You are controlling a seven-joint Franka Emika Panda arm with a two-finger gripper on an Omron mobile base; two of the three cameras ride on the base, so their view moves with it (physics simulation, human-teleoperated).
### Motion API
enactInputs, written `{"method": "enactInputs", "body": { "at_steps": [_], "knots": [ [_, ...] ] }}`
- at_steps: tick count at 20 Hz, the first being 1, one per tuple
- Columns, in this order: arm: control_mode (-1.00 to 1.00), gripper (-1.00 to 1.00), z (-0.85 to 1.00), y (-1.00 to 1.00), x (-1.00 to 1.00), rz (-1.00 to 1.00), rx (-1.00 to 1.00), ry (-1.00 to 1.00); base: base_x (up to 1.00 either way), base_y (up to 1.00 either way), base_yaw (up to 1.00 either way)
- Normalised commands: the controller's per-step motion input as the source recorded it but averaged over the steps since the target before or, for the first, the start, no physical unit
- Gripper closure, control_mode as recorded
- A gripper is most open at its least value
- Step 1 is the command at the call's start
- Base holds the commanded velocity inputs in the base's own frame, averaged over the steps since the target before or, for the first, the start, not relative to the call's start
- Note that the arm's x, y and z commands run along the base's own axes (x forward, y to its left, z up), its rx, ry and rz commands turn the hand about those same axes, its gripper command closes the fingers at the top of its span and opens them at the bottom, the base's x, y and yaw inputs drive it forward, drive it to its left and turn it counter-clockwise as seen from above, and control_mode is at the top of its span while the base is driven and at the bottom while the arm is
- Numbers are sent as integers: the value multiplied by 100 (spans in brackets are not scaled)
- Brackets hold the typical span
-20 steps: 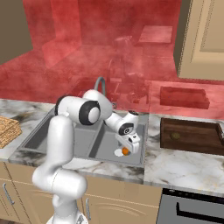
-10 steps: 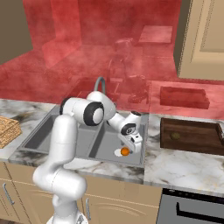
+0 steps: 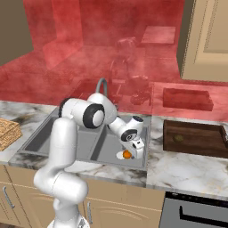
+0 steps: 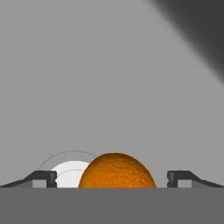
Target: Pick up all produce items and place them in the sink. Turn on the sink faucet to wash them. Then turn the sink off and put them in the tray.
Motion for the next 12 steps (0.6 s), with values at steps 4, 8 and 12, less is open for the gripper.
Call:
{"method": "enactInputs", "body": {
  "at_steps": [4, 8, 12],
  "knots": [
    [-100, -100, 0, 6, -14, 0, 0, -3, 0, 0, 0],
    [-100, 100, -3, 15, -4, 0, 0, 0, 0, 0, 0],
    [-100, 100, 0, 2, 0, 0, 0, 0, 0, 0, 0]
  ]
}}
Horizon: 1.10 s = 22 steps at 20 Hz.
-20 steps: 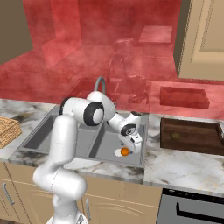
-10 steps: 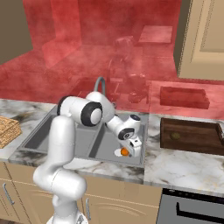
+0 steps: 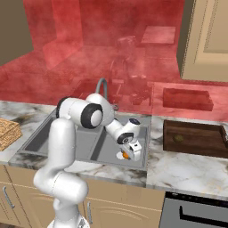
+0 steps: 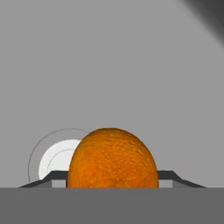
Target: Pick up all produce items and place them in the sink. Turn on the sink faucet to wash them. Then turn the sink off and put them in the tray.
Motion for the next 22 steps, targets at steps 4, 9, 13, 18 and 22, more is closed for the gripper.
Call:
{"method": "enactInputs", "body": {
  "at_steps": [4, 9, 13, 18, 22],
  "knots": [
    [-100, 100, 55, -9, 0, 0, 0, -6, 0, 0, 0],
    [-100, 100, 98, -46, -16, 7, -1, -24, 0, 0, 0],
    [-100, 100, 100, -73, -27, 9, -9, -32, 0, 0, 0],
    [-100, 100, 94, -99, -3, 0, -11, -15, 0, 0, 0],
    [-100, 100, 74, -100, 2, 0, -8, -3, 0, 0, 0]
  ]
}}
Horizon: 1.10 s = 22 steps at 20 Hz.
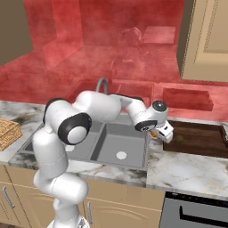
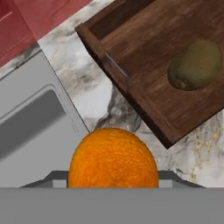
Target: Pick up all produce items and place them in the sink. Turn on the sink faucet to wash them. Then turn the sink off and put them in the tray.
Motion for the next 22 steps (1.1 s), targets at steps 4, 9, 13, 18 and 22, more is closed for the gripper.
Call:
{"method": "enactInputs", "body": {
  "at_steps": [4, 9, 13, 18, 22],
  "knots": [
    [-100, 100, 37, -100, 20, 0, -2, 0, 0, 0, 0],
    [-100, 100, -1, -98, 50, 0, 0, 4, 0, 0, 0],
    [-100, 100, -28, -50, 72, -4, -1, 10, 0, 0, 0],
    [-100, 100, -20, -7, 65, -3, -2, 3, 0, 0, 0],
    [-100, -100, -29, 0, 19, 0, -4, 2, 0, 0, 0]
  ]
}}
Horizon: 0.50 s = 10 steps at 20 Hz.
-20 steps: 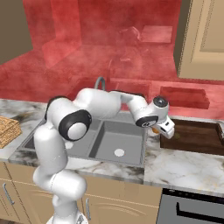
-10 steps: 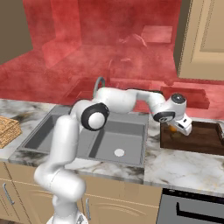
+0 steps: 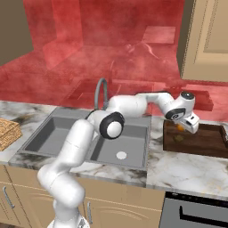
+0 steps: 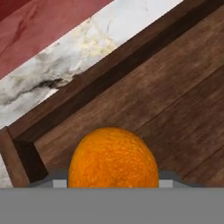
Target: Pick up all produce items and place them in the sink. Turn on the sink faucet to wash them. Then turn the sink off and put them in the tray.
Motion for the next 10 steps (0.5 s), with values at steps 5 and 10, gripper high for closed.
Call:
{"method": "enactInputs", "body": {
  "at_steps": [5, 10],
  "knots": [
    [-100, -100, -48, 1, 0, 0, -8, 0, 0, 0, 0],
    [-100, -100, -5, 0, 0, 0, -2, 0, 0, 0, 0]
  ]
}}
